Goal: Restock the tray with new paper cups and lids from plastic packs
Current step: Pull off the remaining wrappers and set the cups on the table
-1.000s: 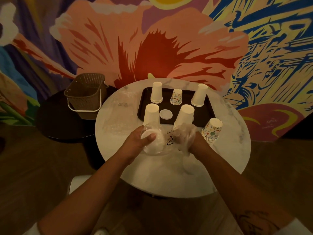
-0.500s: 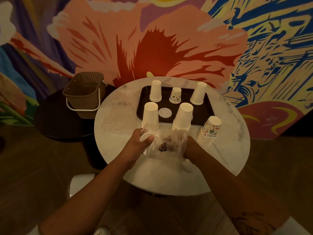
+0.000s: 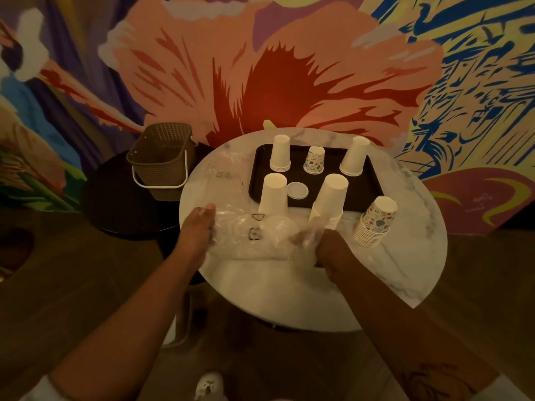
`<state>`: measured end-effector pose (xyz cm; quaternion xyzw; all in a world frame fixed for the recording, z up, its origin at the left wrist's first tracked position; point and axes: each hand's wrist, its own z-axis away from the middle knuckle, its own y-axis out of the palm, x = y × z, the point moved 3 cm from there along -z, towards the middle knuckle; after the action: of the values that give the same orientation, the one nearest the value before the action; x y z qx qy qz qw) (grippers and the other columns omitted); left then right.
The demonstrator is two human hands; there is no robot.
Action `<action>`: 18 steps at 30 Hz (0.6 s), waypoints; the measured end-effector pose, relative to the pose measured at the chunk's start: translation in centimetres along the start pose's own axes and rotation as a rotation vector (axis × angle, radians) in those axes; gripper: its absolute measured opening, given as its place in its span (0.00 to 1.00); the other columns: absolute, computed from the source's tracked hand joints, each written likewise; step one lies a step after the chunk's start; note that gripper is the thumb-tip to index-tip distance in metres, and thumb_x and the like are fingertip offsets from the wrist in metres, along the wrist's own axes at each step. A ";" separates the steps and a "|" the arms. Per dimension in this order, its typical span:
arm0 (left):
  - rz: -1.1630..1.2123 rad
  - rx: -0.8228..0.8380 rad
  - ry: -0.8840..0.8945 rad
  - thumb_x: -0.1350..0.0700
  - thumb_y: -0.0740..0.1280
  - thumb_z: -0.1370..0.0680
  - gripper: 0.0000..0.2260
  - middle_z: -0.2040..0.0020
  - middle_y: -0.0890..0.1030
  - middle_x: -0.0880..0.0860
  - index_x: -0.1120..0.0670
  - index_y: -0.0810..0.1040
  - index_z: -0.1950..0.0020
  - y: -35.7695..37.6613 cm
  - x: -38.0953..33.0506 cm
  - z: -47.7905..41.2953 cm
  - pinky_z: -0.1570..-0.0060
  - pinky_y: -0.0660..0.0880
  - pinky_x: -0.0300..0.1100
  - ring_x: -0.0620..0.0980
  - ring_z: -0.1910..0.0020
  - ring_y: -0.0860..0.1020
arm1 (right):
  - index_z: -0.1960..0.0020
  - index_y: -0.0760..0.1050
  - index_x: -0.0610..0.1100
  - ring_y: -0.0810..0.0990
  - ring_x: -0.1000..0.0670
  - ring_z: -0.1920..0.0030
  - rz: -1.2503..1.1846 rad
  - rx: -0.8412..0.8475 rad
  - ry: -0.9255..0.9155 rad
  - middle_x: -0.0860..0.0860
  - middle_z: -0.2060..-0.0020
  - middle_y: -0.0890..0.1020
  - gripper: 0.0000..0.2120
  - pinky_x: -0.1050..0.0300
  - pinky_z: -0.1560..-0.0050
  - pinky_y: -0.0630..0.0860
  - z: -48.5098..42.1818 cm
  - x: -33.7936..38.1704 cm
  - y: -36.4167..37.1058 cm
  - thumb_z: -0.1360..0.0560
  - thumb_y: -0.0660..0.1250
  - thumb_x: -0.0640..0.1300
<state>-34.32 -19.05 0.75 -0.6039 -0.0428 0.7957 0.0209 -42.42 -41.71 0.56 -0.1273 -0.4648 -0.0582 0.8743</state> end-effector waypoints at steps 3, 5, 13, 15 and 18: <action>0.002 -0.050 0.036 0.48 0.56 0.20 0.14 0.58 0.73 0.56 0.57 0.73 0.50 -3.8 -0.4 -1.8 0.58 0.70 0.47 0.53 0.59 0.71 | 0.45 0.76 0.41 0.77 0.47 0.50 -0.195 -0.058 0.034 0.44 0.46 0.78 0.11 0.51 0.57 0.79 -0.4 -0.7 0.3 0.27 0.68 0.41; -0.035 -0.041 0.041 0.49 0.57 0.20 0.14 0.56 0.74 0.54 0.57 0.74 0.47 -5.7 -0.9 -3.2 0.56 0.72 0.45 0.52 0.57 0.74 | 0.48 0.74 0.41 0.78 0.43 0.47 -0.339 -0.047 0.075 0.43 0.48 0.78 0.07 0.48 0.55 0.80 0.2 -1.0 1.1 0.26 0.66 0.40; 0.011 0.006 0.006 0.51 0.59 0.20 0.09 0.63 0.73 0.53 0.53 0.73 0.57 -7.3 -1.3 -8.0 0.66 0.71 0.39 0.45 0.68 0.73 | 0.49 0.73 0.40 0.80 0.43 0.53 -0.612 -0.226 0.119 0.42 0.54 0.79 0.07 0.45 0.56 0.80 -0.9 -3.3 3.5 0.27 0.66 0.38; 0.017 0.038 0.041 0.53 0.58 0.20 0.09 0.66 0.71 0.51 0.55 0.73 0.56 -7.1 -1.7 -8.8 0.76 0.68 0.33 0.39 0.78 0.70 | 0.45 0.70 0.40 0.79 0.43 0.54 -0.630 -0.274 0.125 0.42 0.55 0.78 0.11 0.45 0.56 0.80 -1.6 -4.1 3.2 0.27 0.65 0.39; 0.007 0.068 0.047 0.54 0.56 0.19 0.10 0.65 0.71 0.50 0.55 0.73 0.56 -7.3 -2.1 -10.0 0.73 0.70 0.35 0.42 0.72 0.71 | 0.46 0.69 0.37 0.78 0.44 0.61 -0.598 -0.315 0.196 0.41 0.59 0.77 0.10 0.46 0.61 0.79 -2.2 -5.7 3.1 0.27 0.65 0.38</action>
<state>-24.27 -11.49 0.76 -0.6216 -0.0132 0.7822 0.0398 -43.12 -39.40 -5.87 -0.1129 -0.3805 -0.3947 0.8287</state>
